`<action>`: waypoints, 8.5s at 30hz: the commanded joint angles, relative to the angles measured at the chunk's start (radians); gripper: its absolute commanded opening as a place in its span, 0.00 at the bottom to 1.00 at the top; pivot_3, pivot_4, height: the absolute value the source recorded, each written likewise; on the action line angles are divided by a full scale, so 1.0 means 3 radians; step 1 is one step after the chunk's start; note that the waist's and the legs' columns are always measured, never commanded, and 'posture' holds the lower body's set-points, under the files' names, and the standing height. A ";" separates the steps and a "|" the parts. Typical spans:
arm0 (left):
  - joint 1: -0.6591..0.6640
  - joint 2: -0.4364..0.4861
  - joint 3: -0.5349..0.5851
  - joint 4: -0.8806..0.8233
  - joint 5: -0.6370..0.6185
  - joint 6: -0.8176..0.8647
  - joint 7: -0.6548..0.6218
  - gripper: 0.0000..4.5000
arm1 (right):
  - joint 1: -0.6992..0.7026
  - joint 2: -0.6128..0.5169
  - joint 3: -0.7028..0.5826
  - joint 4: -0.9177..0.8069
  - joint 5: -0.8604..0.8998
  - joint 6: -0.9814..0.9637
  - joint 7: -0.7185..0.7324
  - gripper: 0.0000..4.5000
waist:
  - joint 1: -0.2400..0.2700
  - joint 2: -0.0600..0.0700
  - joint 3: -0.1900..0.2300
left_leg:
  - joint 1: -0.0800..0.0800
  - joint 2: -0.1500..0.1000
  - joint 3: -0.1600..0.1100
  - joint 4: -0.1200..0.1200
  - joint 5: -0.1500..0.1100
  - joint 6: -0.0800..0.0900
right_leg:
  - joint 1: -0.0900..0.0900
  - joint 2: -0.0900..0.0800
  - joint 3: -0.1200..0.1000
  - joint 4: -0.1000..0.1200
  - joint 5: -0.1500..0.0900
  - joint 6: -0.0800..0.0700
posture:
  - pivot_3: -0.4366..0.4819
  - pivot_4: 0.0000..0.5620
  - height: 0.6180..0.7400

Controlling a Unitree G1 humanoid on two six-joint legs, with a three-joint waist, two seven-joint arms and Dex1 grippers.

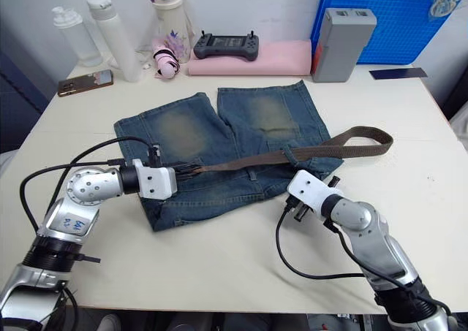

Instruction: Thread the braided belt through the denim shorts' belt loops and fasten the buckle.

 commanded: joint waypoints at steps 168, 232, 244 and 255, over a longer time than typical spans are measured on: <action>0.0857 -0.0219 0.0390 -0.1164 -0.0983 0.1589 0.0303 0.52 | -0.0781 0.1756 -0.1187 0.0789 0.5138 0.1258 -0.2596 0.00 | -0.0263 0.0020 0.0010 | 0.0004 0.0018 0.0015 -0.0023 -0.0001 -0.0006 | -0.0026 0.0005 0.0004 0.0011 -0.0004 -0.0007 | 0.48 0.27 1.00; 0.0961 0.0381 0.0337 -0.0487 -0.0017 -0.0413 0.0549 0.00 | -0.0796 -0.0602 0.1154 -0.0114 0.0813 -0.0967 -0.0223 0.99 | -0.0263 0.0018 0.0012 | 0.0002 0.0019 0.0027 -0.0032 -0.0003 -0.0003 | -0.0026 0.0002 -0.0006 -0.0011 -0.0004 -0.0006 | 0.48 0.27 1.00; 0.1370 0.0586 0.0694 -0.0816 -0.0117 -0.0331 0.0486 0.00 | -0.0689 -0.0179 0.1119 0.0784 -0.0339 -0.1296 -0.0357 0.71 | -0.0256 0.0013 0.0009 | 0.0012 0.0023 0.0024 -0.0022 -0.0003 -0.0007 | -0.0004 0.0001 -0.0019 -0.0015 -0.0003 -0.0005 | 0.48 0.27 1.00; 0.1296 0.0555 0.0668 -0.0799 -0.0053 -0.0339 0.0507 0.00 | -0.0606 -0.0214 0.0443 0.1038 -0.0234 -0.0795 -0.0246 0.01 | -0.0084 0.0013 0.0009 | 0.0004 0.0019 0.0016 -0.0007 -0.0005 -0.0003 | -0.0001 -0.0003 -0.0016 -0.0015 0.0000 -0.0001 | 0.48 0.27 1.00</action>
